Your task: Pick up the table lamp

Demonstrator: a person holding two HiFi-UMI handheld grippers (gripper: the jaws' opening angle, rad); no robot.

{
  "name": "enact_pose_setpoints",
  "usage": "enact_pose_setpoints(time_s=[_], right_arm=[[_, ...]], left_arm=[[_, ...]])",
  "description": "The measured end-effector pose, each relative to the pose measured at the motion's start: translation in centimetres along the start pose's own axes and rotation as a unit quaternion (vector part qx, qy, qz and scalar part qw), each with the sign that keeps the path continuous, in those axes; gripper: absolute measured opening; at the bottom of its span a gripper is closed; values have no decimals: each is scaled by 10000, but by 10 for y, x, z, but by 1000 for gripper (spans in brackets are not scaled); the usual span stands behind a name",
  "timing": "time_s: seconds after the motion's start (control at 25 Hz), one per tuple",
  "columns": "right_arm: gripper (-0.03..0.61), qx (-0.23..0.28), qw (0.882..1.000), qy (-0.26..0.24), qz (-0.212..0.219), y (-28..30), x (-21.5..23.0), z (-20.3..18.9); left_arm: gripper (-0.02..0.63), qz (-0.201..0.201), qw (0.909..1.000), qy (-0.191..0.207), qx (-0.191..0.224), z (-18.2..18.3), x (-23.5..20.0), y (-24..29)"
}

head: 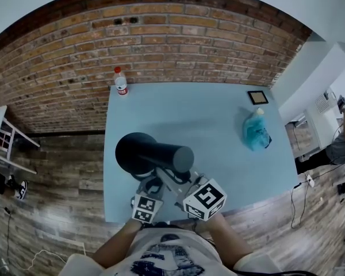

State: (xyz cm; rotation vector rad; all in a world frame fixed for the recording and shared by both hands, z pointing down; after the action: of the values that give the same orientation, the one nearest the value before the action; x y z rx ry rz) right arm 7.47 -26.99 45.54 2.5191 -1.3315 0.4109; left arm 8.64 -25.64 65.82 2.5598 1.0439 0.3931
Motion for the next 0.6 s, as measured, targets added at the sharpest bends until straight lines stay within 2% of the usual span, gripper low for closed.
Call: enact_pose_setpoints(time_s=[0.12,0.6], right_arm=[[53,-11,10000,13,22,0,0,0],[52,37,10000,10,71,-2,0,0]], left_arm=[[57,77,10000,-37,-14,2,-4,3],[57,-83,10000,-27,-17,1,-1,15]])
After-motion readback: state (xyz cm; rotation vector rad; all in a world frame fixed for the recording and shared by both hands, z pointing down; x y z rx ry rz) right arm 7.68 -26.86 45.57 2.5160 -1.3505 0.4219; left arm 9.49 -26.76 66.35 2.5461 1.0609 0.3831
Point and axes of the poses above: the fingertips, and each gripper's own axes: y forward along the fingers, x to its right, z out of its top, the point moved 1 cm from there along -y, backward along the fingers, and after that the axes turned 13 degrees about y, right-handed, at the moved point
